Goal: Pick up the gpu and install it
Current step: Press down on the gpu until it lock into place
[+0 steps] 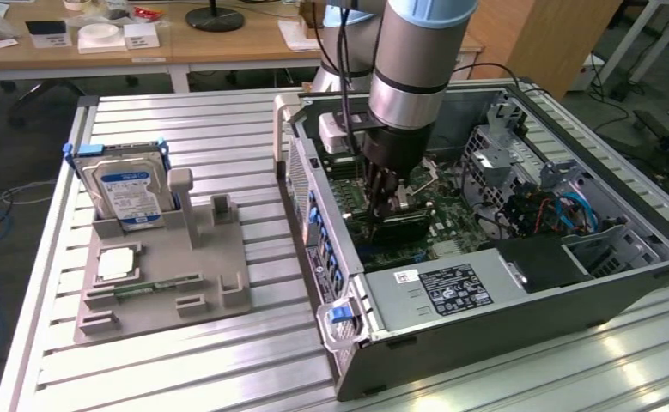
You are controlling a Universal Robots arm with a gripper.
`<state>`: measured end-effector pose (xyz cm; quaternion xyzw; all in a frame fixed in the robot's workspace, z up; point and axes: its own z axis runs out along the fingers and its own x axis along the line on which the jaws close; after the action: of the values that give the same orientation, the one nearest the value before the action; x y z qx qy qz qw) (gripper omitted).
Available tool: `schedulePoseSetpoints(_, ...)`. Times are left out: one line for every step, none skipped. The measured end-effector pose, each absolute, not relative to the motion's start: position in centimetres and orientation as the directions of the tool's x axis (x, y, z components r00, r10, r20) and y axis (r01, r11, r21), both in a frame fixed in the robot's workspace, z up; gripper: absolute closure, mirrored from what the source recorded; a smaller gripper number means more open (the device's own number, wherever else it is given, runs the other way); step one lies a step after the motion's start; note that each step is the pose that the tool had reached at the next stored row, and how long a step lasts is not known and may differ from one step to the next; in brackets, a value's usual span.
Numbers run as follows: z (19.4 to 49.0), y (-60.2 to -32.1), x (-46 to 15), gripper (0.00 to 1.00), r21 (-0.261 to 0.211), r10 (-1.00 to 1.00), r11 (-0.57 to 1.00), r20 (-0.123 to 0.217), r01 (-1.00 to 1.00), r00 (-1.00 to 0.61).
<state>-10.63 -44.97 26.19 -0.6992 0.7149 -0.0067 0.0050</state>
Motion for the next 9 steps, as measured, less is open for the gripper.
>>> schedulePoseSetpoints(26.12, -44.98, -10.65, 0.89, -0.016, -1.000, 0.022, 0.003, -1.000, -0.022)
schedulePoseSetpoints(26.05, -44.98, -10.67, 0.89, -0.016, -1.000, 0.022, 0.003, -1.000, -0.022)
schedulePoseSetpoints(25.97, -44.99, -10.69, 0.89, -0.016, -1.000, 0.022, 0.003, -1.000, -0.022)
schedulePoseSetpoints(25.88, -44.98, -10.71, 0.89, -0.016, -1.000, 0.022, 0.003, -1.000, -0.022)
schedulePoseSetpoints(25.79, -44.98, -10.73, 0.89, -0.016, -1.000, 0.022, 0.003, -1.000, -0.022)
schedulePoseSetpoints(25.80, -44.94, -10.72, 0.89, -0.015, -1.000, 0.022, 0.004, -1.000, -0.022)
schedulePoseSetpoints(25.81, -44.95, -10.73, 0.89, -0.015, -1.000, 0.022, 0.005, -1.000, -0.022)
schedulePoseSetpoints(25.88, -44.93, -10.72, 0.89, -0.014, -1.000, 0.022, 0.006, -1.000, -0.022)
schedulePoseSetpoints(25.99, -44.91, -10.72, 0.89, -0.015, -1.000, 0.022, 0.003, -1.000, -0.022)
